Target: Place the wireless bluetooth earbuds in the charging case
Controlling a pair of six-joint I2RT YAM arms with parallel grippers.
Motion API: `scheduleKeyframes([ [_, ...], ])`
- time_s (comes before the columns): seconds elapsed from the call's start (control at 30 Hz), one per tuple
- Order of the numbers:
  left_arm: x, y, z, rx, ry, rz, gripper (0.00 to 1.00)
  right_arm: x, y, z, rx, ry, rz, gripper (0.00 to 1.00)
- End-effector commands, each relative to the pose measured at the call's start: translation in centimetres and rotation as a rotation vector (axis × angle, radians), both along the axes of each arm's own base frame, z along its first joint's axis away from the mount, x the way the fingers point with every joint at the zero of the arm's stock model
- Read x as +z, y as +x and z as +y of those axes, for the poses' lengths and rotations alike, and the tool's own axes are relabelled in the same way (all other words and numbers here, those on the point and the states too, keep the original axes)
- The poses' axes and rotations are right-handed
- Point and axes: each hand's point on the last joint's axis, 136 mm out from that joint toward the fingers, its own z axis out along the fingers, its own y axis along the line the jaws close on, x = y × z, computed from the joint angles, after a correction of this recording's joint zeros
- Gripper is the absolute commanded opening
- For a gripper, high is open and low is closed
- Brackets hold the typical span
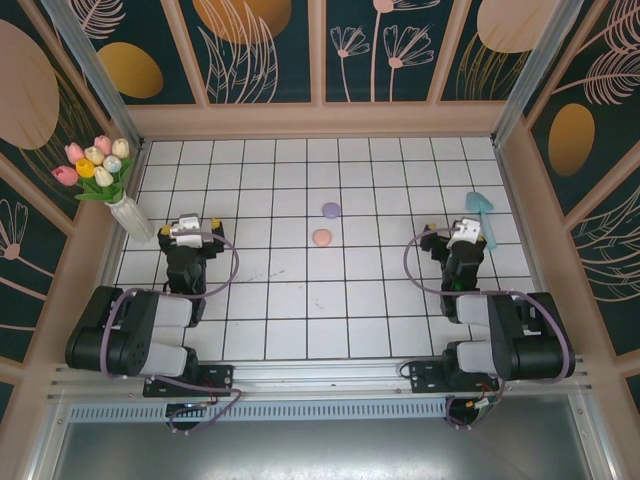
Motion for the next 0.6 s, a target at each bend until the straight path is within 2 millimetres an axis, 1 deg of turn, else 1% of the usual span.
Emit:
scheduleKeyframes([
  [0.0,1.9,0.7,-0.4,-0.06,-0.046,-0.086,0.99,3.1,1.1,1.6,0.133,-0.026,-0.168,0.96],
  [0.03,1.7,0.9,-0.3,-0.069,-0.055,-0.081,0.99,2.5,1.0,1.3,0.121,-0.021,-0.178,0.95],
  [0.07,1.3,1.0,-0.3,-0.084,-0.059,-0.074,0.98,2.5,1.2,1.1,0.106,-0.029,-0.206,0.93],
  [0.1,1.0,1.2,-0.5,-0.098,-0.054,-0.074,0.99,1.8,1.8,1.0,0.109,-0.016,-0.153,0.93],
  [0.13,0.9,1.3,-0.2,-0.082,-0.067,-0.08,0.99,1.1,2.5,0.8,0.111,0.003,-0.1,0.91],
  [0.17,0.5,1.7,0.2,-0.075,-0.082,-0.048,0.99,1.2,3.0,0.5,0.113,0.019,-0.109,0.9],
  [0.2,0.4,2.1,0.3,-0.081,-0.094,-0.039,0.99,0.8,3.1,0.4,0.132,0.048,-0.081,0.9],
  [0.23,0.5,2.2,0.4,-0.09,-0.109,-0.045,0.99,1.0,3.1,0.3,0.137,0.053,-0.097,0.9],
  [0.27,0.3,2.4,0.6,-0.092,-0.123,-0.027,0.99,0.9,3.1,0.3,0.131,0.053,-0.088,0.94],
  [0.3,0.2,2.4,0.8,-0.088,-0.126,-0.028,0.99,0.9,3.1,0.2,0.128,0.05,-0.088,0.99],
  [0.57,0.2,2.5,0.9,-0.083,-0.125,-0.028,0.99,1.0,3.1,0.5,0.105,0.022,-0.09,0.99],
])
